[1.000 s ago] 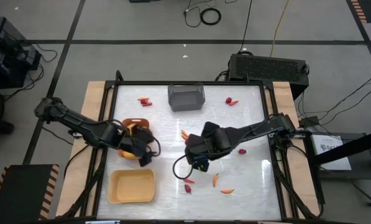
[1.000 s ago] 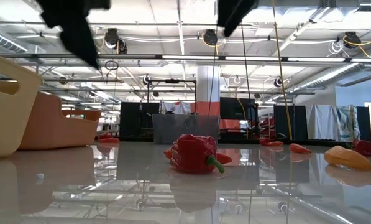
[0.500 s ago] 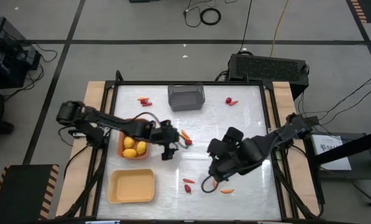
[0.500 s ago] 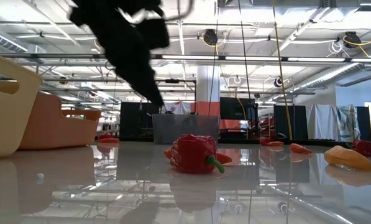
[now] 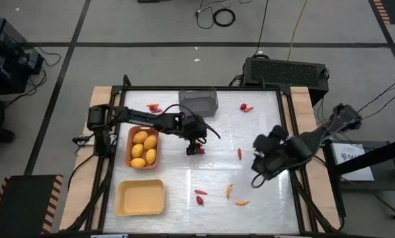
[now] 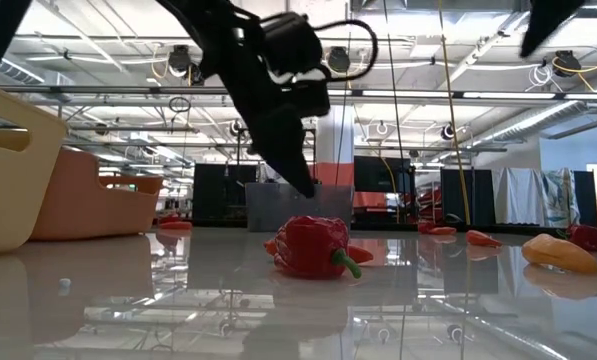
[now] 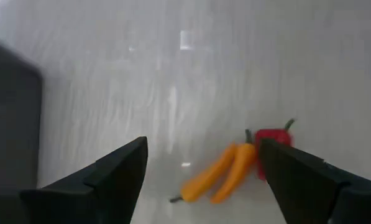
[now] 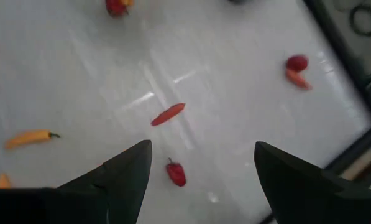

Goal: Sort produce into baskets
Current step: Put the orange chili pepper into the black bin

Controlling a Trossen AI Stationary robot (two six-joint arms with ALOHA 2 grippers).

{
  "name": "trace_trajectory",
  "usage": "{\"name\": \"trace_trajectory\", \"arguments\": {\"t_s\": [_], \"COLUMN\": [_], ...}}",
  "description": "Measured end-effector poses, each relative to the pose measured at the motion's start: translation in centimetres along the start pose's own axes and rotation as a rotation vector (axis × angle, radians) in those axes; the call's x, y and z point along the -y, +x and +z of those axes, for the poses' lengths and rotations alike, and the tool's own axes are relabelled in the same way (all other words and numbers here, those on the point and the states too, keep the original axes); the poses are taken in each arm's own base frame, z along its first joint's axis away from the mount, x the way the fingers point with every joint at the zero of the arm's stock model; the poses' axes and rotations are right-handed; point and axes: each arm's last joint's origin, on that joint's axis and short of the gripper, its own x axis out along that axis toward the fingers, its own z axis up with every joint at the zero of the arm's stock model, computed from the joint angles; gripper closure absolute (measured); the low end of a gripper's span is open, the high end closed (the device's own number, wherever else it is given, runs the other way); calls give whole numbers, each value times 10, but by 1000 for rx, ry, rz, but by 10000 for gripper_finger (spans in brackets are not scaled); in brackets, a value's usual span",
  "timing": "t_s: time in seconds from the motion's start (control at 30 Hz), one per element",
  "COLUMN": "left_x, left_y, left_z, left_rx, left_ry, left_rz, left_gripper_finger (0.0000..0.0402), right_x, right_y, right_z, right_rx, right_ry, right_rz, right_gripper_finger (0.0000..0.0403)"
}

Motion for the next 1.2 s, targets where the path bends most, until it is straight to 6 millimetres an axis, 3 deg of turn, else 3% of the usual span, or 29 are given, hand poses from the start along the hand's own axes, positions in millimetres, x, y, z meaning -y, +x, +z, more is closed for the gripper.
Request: {"name": "trace_trajectory", "arguments": {"t_s": [0.13,0.27,0.4,0.67,1.0,1.2], "left_x": [0,-4,-10,-18,-19,-19], "left_y": [11,23,29,29,28,28], "left_z": [-3,-9,-13,-17,-20,-21], "left_rx": [-55,-92,-107,-119,-147,-161], "left_ry": [95,76,58,-27,-34,-35], "left_rz": [-14,-23,-32,-115,-118,-119], "left_gripper_finger": [117,121,121,126,217,240], "right_x": [21,27,27,24,13,7], "right_y": [13,23,33,48,50,51], "right_z": [-19,-29,-36,-42,-38,-36], "right_rx": [45,115,154,130,150,163], "right_ry": [124,202,222,255,281,297], "right_rz": [115,257,326,298,327,354], "right_gripper_finger": [126,126,126,126,126,126]}}
